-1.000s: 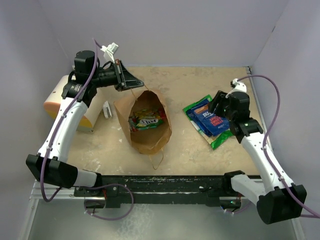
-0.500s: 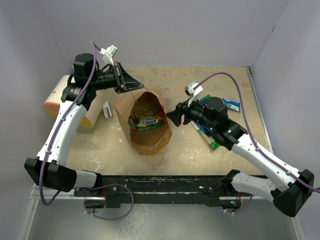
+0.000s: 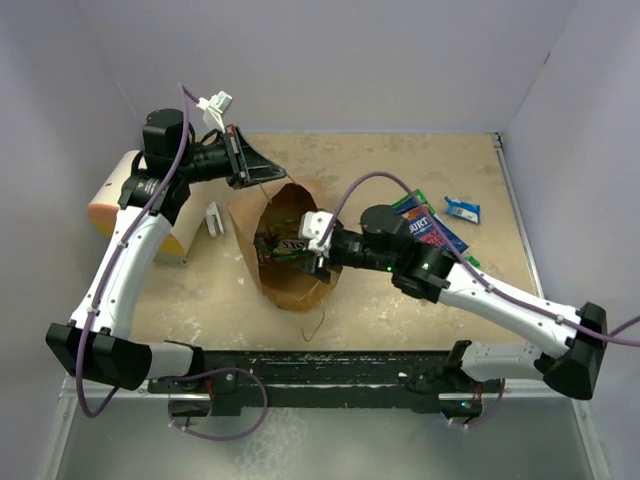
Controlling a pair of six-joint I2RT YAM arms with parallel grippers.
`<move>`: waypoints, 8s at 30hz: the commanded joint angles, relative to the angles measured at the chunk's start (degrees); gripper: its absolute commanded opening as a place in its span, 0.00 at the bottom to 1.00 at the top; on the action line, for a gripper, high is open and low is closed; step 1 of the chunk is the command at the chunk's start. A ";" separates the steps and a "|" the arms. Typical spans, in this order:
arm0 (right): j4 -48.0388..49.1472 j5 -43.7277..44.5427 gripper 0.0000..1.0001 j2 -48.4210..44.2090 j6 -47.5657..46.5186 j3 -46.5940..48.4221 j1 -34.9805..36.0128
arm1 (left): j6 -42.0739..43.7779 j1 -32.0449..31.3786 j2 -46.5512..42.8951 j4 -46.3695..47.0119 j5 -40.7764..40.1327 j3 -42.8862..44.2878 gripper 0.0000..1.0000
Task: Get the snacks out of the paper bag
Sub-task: Take out the snack from the paper bag, then place the snack at the center of the board.
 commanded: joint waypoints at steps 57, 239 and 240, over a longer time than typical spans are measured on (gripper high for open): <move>19.77 18.08 0.53 33.05 -26.86 -0.26 -0.73 | 3.01 0.56 0.92 2.44 3.41 3.79 0.00; -14.64 42.65 0.11 2.72 78.64 -21.40 -50.23 | 5.09 1.36 0.28 -1.24 2.51 2.04 0.00; -14.85 42.42 0.11 2.56 78.41 -21.66 -50.23 | 5.07 1.36 0.08 -1.24 2.50 1.96 0.00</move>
